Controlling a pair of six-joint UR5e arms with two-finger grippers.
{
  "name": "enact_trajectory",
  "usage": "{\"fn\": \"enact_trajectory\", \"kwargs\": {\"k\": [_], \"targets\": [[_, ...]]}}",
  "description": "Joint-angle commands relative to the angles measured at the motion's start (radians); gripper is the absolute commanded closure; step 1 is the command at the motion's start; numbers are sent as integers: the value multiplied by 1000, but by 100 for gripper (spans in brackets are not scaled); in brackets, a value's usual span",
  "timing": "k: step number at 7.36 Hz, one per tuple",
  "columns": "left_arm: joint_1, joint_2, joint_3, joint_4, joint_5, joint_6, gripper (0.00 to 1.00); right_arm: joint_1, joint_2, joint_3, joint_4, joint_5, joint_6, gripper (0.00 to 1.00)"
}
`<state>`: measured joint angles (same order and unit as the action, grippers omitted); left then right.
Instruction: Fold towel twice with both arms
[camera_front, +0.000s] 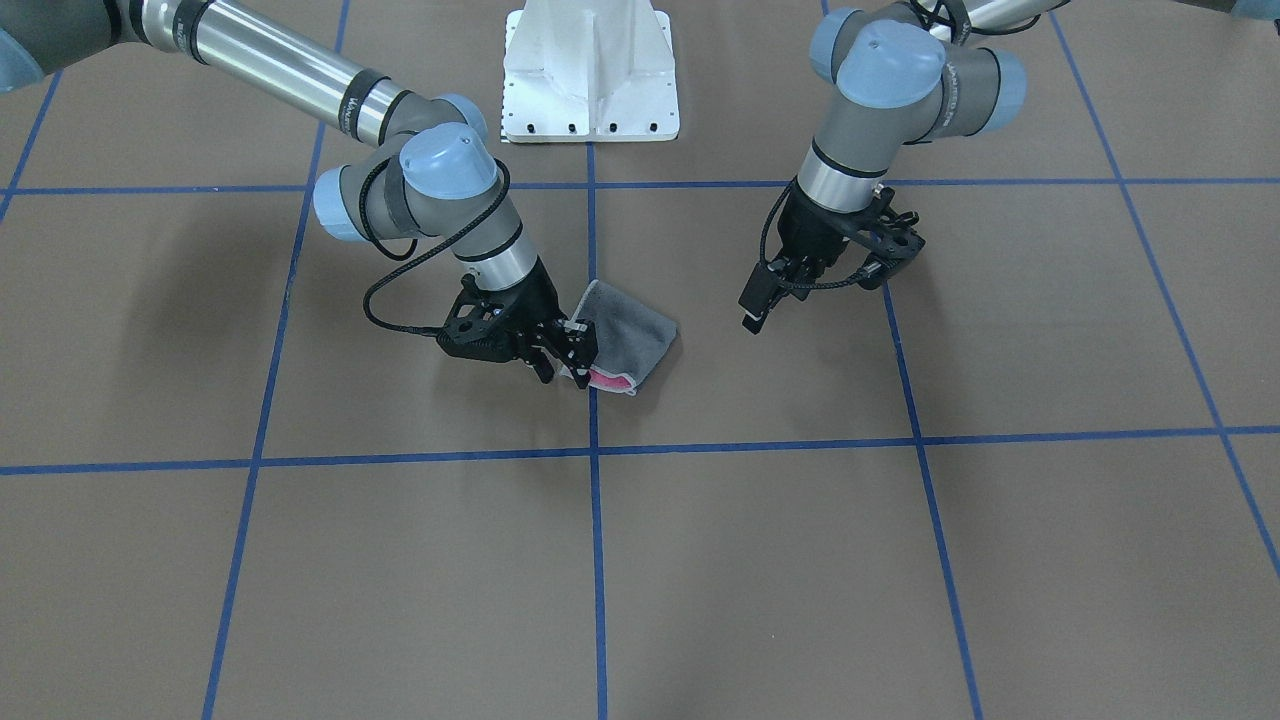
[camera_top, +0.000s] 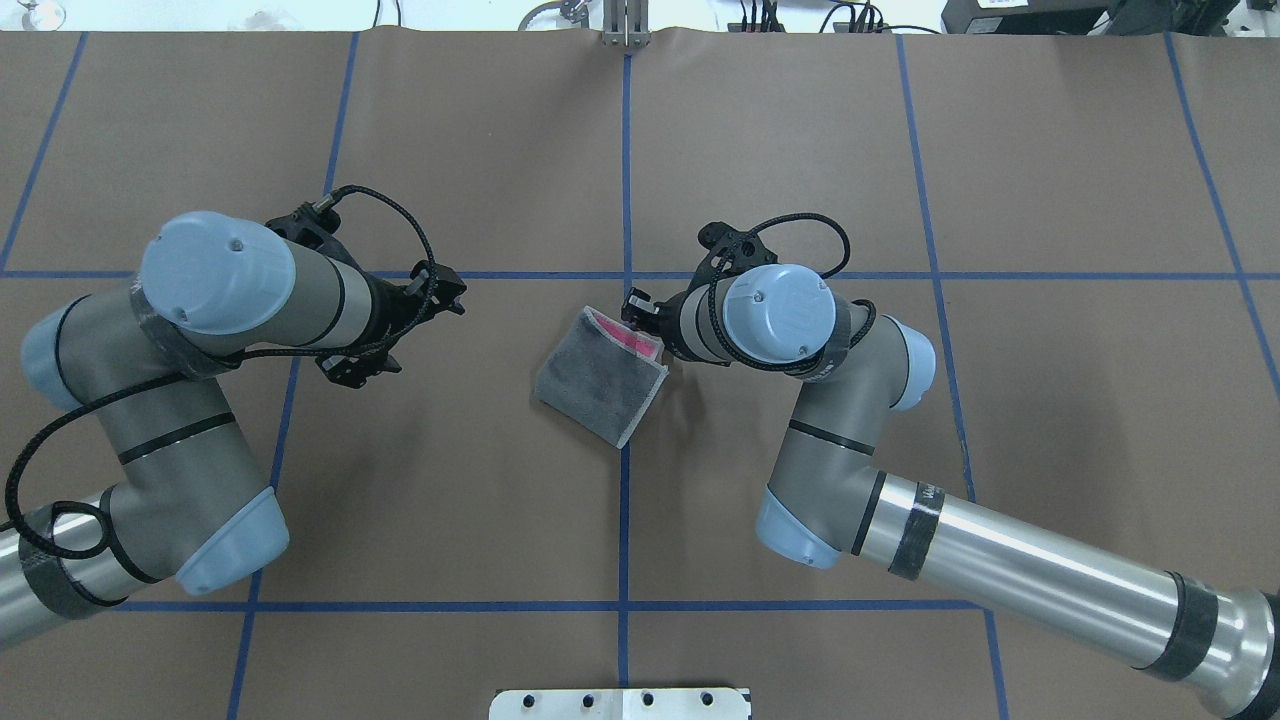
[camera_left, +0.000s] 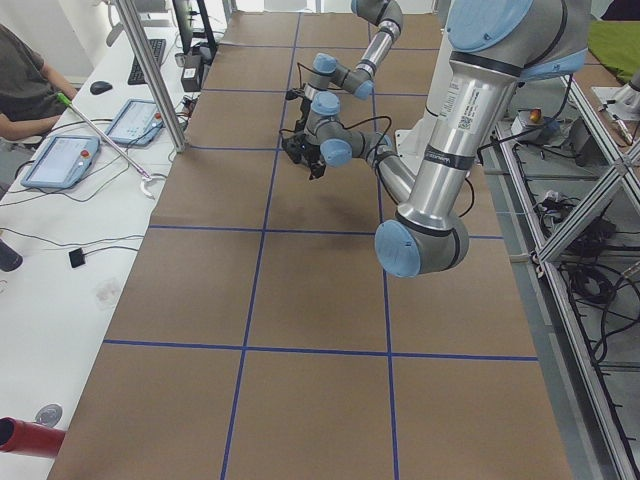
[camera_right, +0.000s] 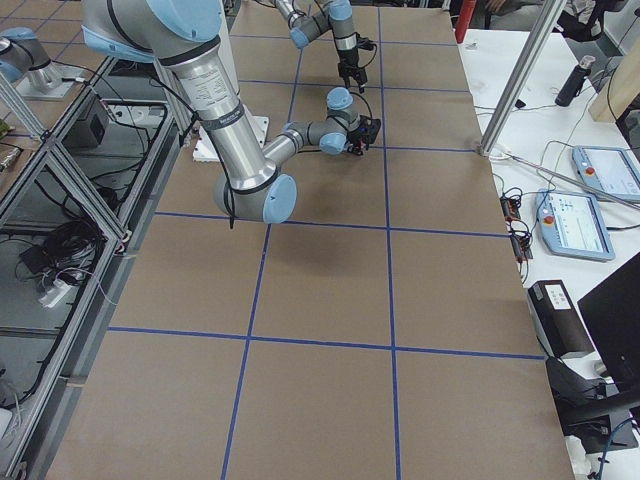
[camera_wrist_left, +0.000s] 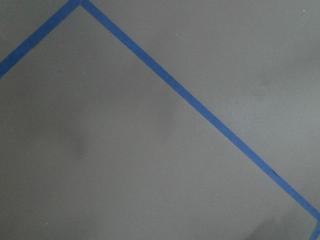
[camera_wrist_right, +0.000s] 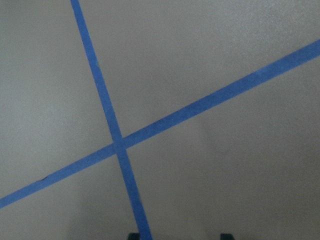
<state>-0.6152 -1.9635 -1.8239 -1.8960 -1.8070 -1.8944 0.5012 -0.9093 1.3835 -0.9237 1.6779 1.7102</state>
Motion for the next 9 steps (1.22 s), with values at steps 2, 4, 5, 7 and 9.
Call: {"fn": "enact_trajectory", "kwargs": {"k": [2, 4, 5, 7, 9], "targets": [[-1, 0, 0, 0, 0, 0, 0, -3, 0, 2, 0, -1, 0, 52], [0, 0, 0, 0, 0, 0, 0, -7, -2, 6, 2, -1, 3, 52], [0, 0, 0, 0, 0, 0, 0, -7, -2, 6, 0, -1, 3, 53], [0, -2, -2, 0, 0, 0, 0, -7, -2, 8, 0, -1, 5, 88], [0, -5, -2, 0, 0, 0, 0, -7, -5, 11, 0, -1, 0, 100]]}}
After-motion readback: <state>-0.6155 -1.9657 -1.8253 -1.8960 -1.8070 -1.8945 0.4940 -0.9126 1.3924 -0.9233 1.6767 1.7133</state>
